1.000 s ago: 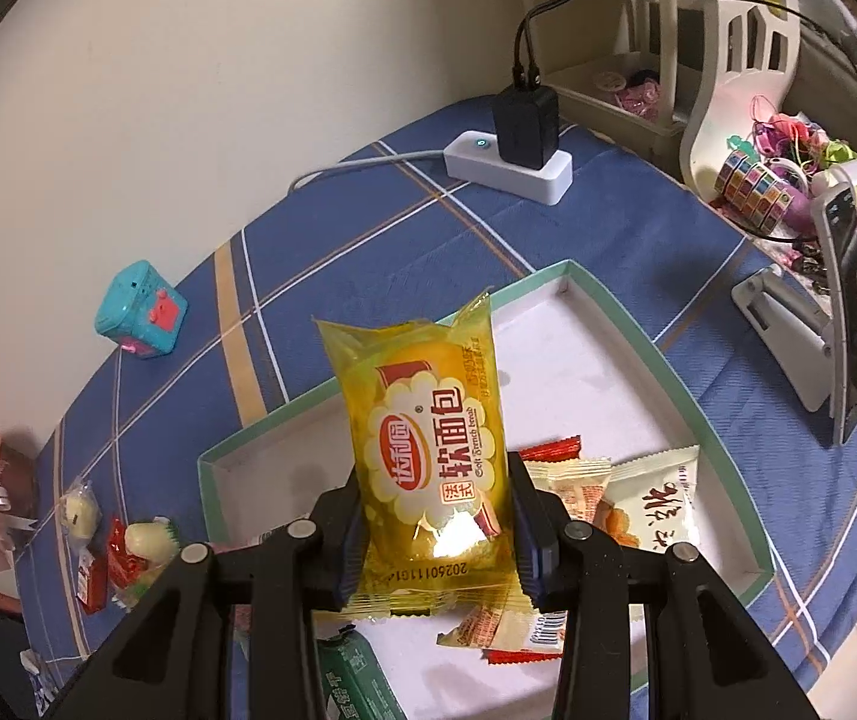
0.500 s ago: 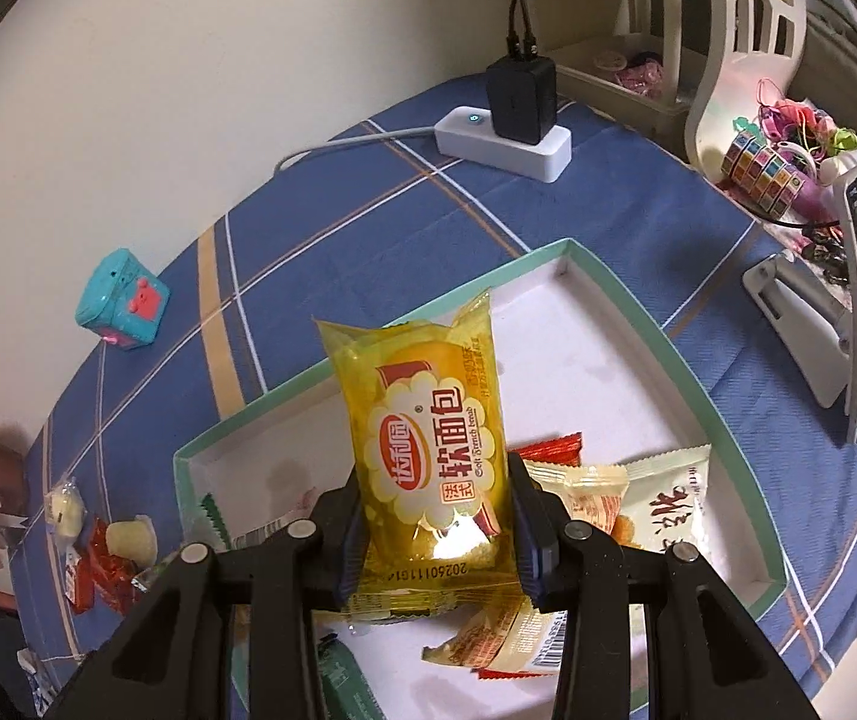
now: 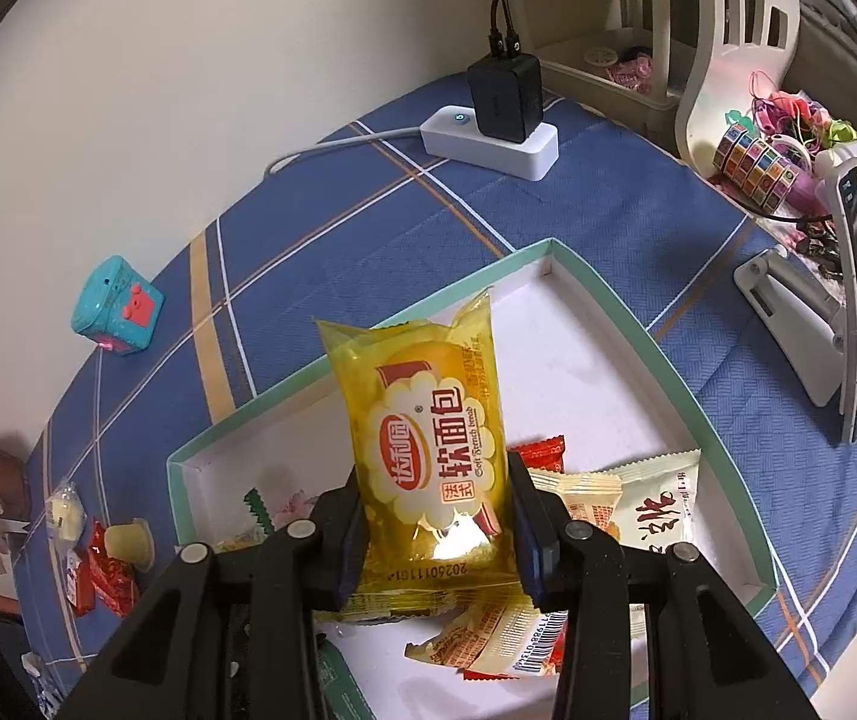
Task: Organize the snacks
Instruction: 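Lower and release yellow packet into tray while left tool drops cow-print cake there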
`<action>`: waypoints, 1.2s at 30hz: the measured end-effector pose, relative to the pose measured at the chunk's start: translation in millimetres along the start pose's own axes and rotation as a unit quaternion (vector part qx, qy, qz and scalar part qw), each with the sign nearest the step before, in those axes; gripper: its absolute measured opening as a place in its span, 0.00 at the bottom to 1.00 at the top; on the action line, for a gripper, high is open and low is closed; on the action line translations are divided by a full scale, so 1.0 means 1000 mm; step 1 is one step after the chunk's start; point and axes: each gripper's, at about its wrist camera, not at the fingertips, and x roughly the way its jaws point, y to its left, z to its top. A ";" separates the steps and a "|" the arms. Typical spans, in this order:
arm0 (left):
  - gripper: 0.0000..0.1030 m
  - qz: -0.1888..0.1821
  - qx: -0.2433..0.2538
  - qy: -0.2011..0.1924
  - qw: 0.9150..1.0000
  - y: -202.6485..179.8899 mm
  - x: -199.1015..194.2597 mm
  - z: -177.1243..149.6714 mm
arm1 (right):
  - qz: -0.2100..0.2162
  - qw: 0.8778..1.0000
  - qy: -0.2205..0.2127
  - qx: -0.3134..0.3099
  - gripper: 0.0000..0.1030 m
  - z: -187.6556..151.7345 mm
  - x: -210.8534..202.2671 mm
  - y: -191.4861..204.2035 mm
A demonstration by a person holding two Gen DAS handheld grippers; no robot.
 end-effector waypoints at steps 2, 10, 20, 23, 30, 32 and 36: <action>0.54 0.000 -0.002 0.002 1.000 0.000 0.000 0.000 | -0.001 1.000 0.000 -0.001 0.42 0.000 0.000 0.000; 0.54 0.000 -0.004 0.003 1.000 0.000 0.000 0.000 | -0.005 1.000 0.001 -0.002 0.42 0.000 -0.001 0.001; 0.56 0.000 0.001 0.001 1.000 -0.002 -0.009 0.002 | -0.006 1.000 -0.004 0.002 0.64 0.002 -0.006 0.000; 0.59 0.000 0.000 0.000 1.000 -0.002 -0.013 0.003 | -0.006 1.000 -0.013 0.003 0.65 0.003 -0.012 0.000; 0.60 -0.003 -0.009 -0.004 1.000 0.005 -0.023 0.005 | -0.008 1.000 -0.021 0.000 0.70 0.004 -0.018 0.002; 0.60 -0.001 -0.022 -0.004 1.000 0.013 -0.025 0.006 | -0.008 1.000 -0.020 -0.003 0.70 0.004 -0.018 0.003; 0.60 0.010 -0.055 -0.011 0.998 0.035 -0.031 0.011 | -0.008 1.000 -0.016 -0.008 0.70 0.003 -0.017 0.006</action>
